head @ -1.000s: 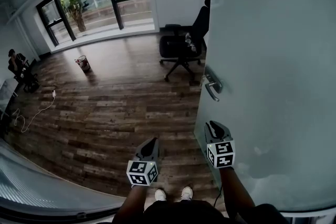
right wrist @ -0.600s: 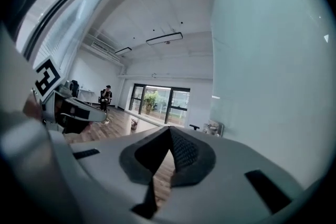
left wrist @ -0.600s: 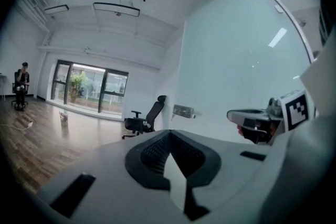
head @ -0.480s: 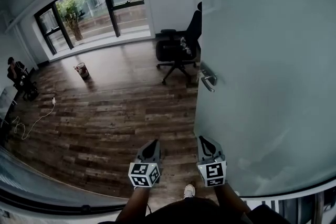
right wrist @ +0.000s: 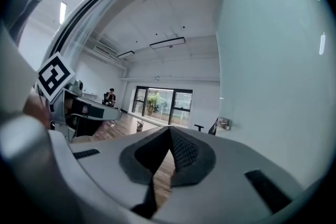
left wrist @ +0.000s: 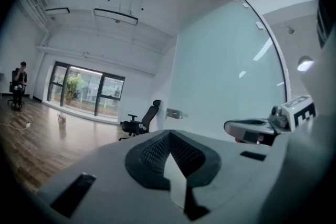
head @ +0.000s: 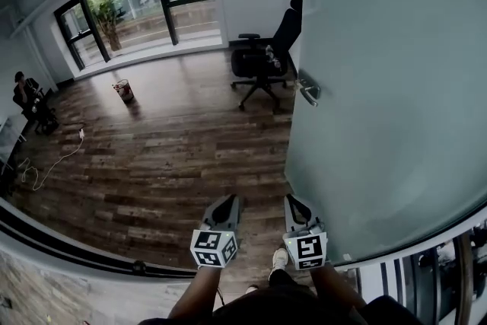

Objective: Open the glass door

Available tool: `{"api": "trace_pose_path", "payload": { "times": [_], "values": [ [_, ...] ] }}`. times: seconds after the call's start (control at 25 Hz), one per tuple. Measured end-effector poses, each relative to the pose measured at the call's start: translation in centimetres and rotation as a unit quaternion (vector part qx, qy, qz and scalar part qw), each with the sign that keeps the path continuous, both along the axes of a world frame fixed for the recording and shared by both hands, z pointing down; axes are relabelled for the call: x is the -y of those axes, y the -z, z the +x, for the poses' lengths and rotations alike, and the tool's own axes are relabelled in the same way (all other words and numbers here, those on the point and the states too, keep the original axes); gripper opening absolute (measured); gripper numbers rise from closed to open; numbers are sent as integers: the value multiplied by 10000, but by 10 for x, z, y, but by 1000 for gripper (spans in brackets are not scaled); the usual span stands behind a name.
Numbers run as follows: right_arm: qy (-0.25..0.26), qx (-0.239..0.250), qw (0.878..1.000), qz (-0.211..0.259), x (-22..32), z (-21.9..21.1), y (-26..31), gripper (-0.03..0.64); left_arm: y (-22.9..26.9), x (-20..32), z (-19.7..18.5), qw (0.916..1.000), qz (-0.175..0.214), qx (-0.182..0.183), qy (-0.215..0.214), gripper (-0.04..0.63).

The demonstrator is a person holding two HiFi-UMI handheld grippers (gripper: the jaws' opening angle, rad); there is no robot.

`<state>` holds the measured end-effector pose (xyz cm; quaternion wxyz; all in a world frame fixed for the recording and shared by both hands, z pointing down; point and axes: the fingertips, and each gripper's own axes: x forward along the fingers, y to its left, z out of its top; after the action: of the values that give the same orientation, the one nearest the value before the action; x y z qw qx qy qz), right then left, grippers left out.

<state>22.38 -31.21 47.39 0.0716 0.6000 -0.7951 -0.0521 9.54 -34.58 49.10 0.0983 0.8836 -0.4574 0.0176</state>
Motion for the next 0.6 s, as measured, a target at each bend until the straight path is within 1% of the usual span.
{"api": "trace_pose_path", "payload": {
  "times": [0.16, 0.32, 0.44, 0.6],
  "values": [
    [-48, 11, 10000, -53, -38, -14, -2, 15, -3, -42, -14, 10000, -24, -23, -22, -2],
    [11, -268, 9996, -83, -82, -28, -6, 15, -7, -85, -22, 9999, -84, -51, -26, -2],
    [-8, -179, 9997, -148, -103, -35, -11, 14, -5, -108, -31, 10000, 20, -74, 29, -2],
    [23, -44, 9998, -187, -128, -37, -9, 14, 1, -137, -39, 9999, 48, -68, 149, -2]
  ]
}}
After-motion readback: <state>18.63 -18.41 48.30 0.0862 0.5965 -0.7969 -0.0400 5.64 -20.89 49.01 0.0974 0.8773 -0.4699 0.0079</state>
